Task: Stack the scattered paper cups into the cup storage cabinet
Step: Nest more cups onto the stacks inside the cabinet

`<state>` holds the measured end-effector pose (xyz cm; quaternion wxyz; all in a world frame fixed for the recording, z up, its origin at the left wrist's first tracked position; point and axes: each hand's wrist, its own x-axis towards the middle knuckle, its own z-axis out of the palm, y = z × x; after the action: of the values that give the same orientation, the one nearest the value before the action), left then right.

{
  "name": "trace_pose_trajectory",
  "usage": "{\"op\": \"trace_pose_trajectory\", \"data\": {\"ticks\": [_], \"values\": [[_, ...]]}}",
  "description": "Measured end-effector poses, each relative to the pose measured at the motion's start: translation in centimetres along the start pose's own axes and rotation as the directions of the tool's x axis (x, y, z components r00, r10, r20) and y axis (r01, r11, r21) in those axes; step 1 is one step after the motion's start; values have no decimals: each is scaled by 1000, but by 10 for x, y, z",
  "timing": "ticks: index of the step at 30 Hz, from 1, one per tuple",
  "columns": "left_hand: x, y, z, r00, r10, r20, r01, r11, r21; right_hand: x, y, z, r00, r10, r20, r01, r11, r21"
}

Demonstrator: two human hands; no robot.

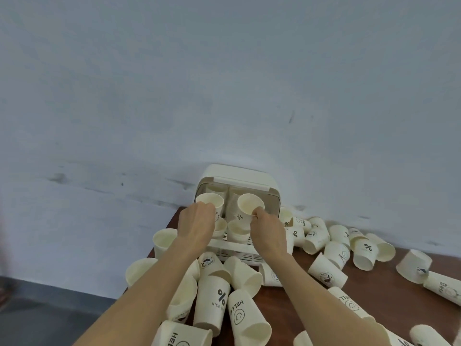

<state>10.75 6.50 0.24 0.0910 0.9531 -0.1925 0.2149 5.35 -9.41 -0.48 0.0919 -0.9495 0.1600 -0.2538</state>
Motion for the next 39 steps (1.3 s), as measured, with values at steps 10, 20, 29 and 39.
{"op": "trace_pose_trajectory", "data": {"ticks": [10, 20, 29, 39], "values": [[8, 7, 23, 997, 53, -50, -51, 998, 33, -2, 12, 36, 979, -86, 187, 103, 991, -81], [-1, 3, 59, 979, 72, 192, -98, 987, 130, -8, 21, 47, 946, -210, 247, 235, 969, -74], [-5, 15, 72, 978, -58, 199, 21, 983, 184, -8, 18, 55, 944, -229, 238, 260, 959, -108], [-1, 18, 84, 984, -78, 158, 47, 980, 191, -9, 20, 58, 962, -211, 174, 229, 970, -88]]}}
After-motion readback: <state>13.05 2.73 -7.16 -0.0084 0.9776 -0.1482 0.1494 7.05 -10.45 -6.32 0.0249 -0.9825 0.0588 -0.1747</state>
